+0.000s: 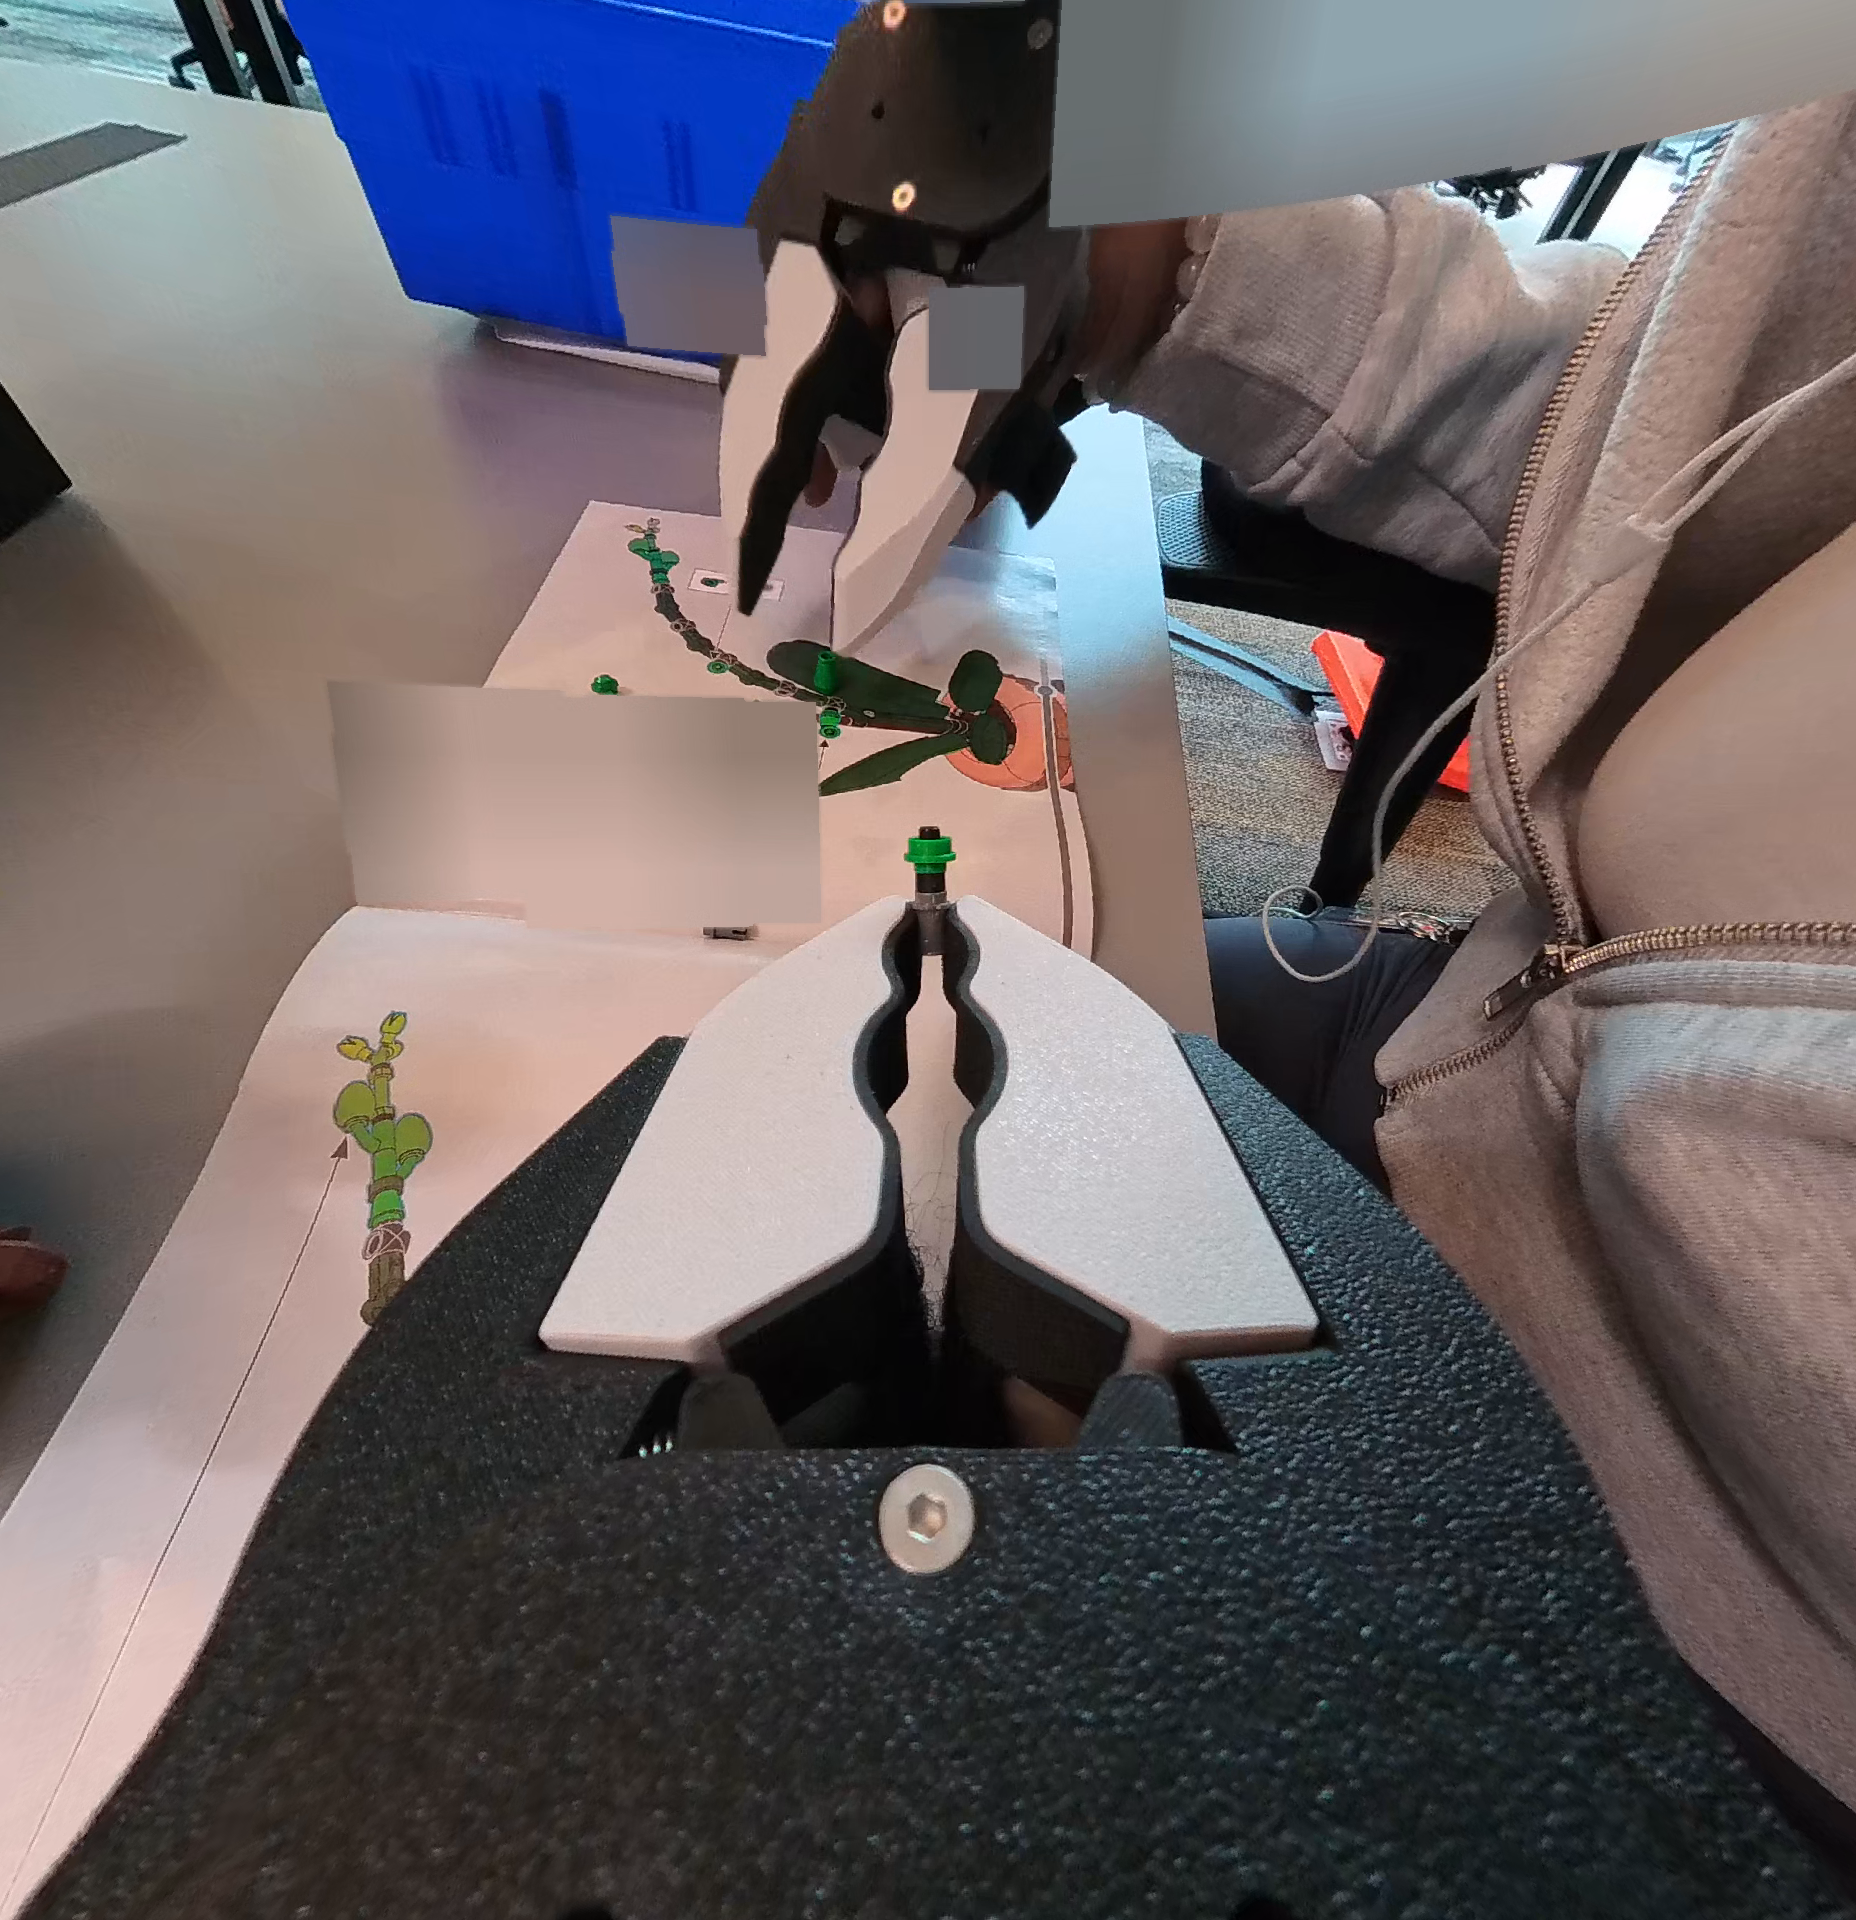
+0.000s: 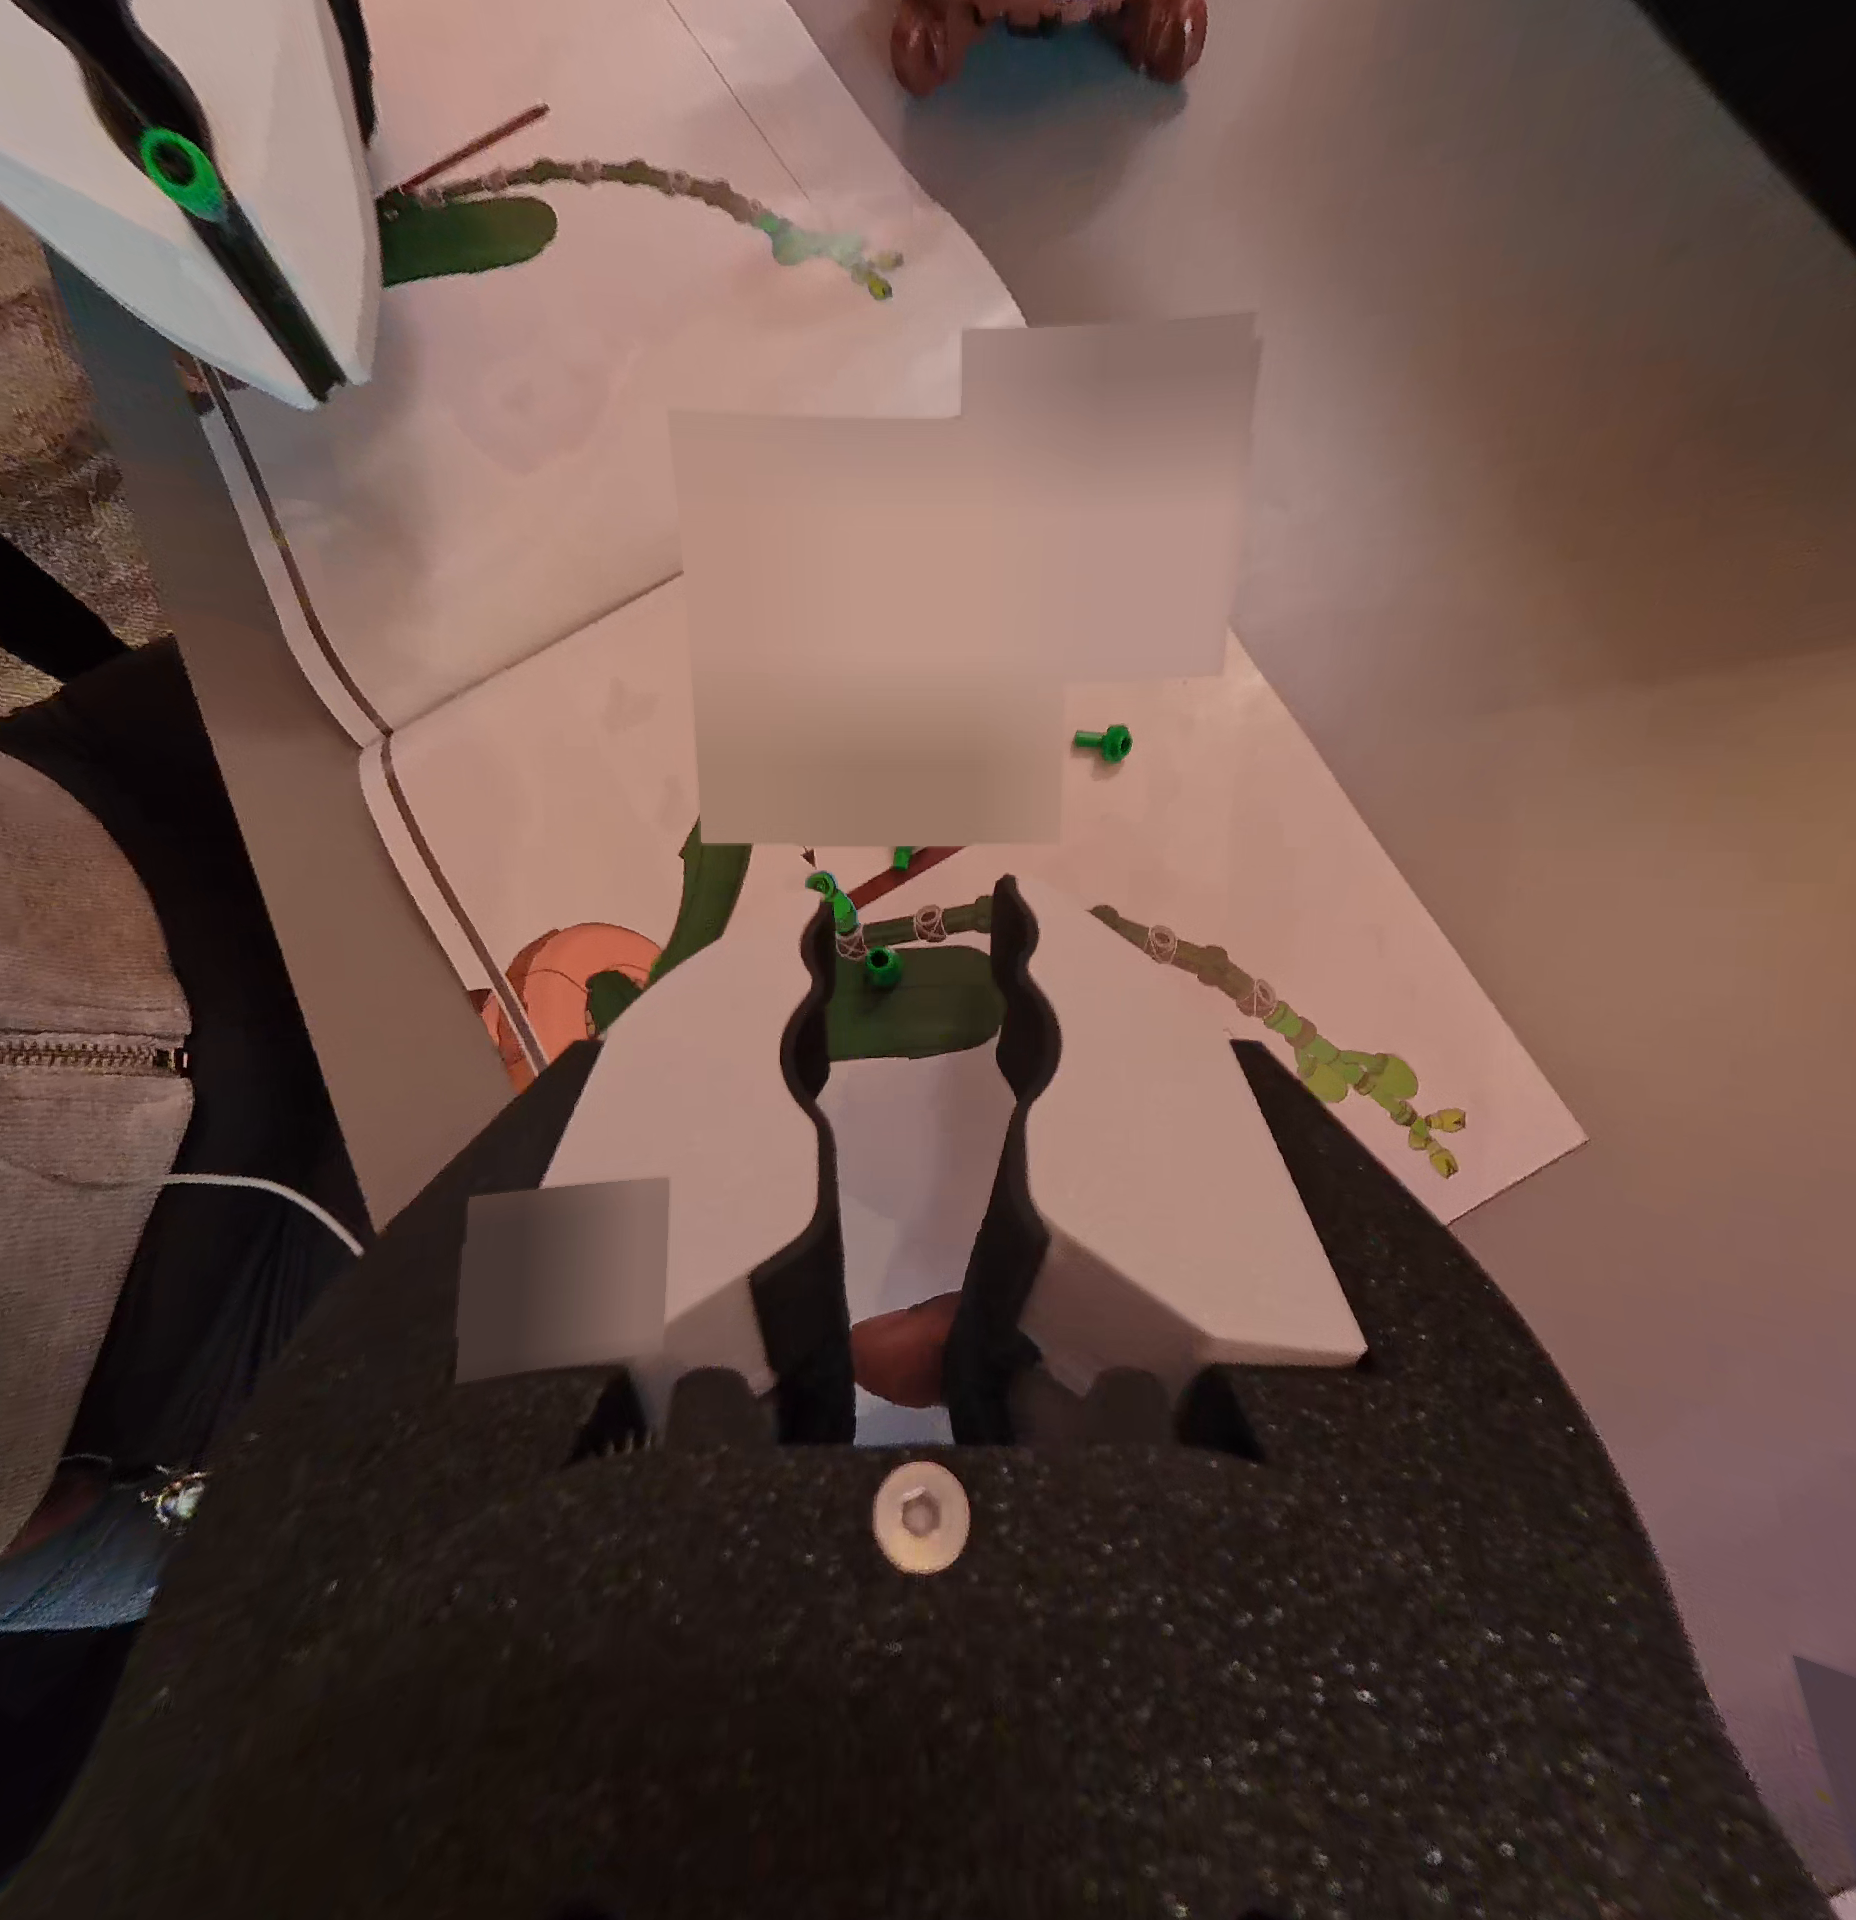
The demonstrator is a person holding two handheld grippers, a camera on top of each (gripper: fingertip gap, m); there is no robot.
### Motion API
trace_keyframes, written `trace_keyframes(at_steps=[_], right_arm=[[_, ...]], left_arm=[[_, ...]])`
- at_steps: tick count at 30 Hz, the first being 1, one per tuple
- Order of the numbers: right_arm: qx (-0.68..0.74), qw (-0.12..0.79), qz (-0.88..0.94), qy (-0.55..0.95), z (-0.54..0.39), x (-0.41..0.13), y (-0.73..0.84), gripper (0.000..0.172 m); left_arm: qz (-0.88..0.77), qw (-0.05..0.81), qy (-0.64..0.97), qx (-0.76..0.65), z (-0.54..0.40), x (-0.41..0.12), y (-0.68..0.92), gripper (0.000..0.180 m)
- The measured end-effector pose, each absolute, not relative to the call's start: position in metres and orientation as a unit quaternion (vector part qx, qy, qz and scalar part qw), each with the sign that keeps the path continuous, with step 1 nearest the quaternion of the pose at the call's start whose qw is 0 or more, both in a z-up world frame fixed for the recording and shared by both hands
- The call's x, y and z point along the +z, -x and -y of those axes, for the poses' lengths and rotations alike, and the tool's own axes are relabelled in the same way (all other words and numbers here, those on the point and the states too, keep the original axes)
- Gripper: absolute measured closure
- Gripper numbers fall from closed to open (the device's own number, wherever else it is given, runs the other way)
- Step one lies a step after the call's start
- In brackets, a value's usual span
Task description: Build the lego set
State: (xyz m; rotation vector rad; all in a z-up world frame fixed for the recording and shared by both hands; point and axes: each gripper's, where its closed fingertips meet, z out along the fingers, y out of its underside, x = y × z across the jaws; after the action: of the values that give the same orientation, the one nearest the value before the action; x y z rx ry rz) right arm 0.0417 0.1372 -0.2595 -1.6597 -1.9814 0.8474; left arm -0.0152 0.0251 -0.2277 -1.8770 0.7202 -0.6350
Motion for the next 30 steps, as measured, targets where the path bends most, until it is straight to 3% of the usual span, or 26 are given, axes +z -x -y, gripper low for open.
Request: trace_keyframes(at_steps=[10,17,30], right_arm=[[0.41,0.236,0.714,0.516,-0.099,-0.228,-0.021,0.147],[0.599,0.214,0.631,0.444,-0.039,-0.188,0.009,0.153],[0.557,0.236,0.66,0.446,-0.02,-0.209,0.026,0.158]], left_arm=[[-0.298,0.493,0.776,-0.258,-0.025,-0.228,0.015,0.178],[-0.309,0.485,0.78,-0.248,-0.024,-0.232,0.014,0.178],[-0.331,0.476,0.781,-0.231,-0.023,-0.237,0.01,0.178]])
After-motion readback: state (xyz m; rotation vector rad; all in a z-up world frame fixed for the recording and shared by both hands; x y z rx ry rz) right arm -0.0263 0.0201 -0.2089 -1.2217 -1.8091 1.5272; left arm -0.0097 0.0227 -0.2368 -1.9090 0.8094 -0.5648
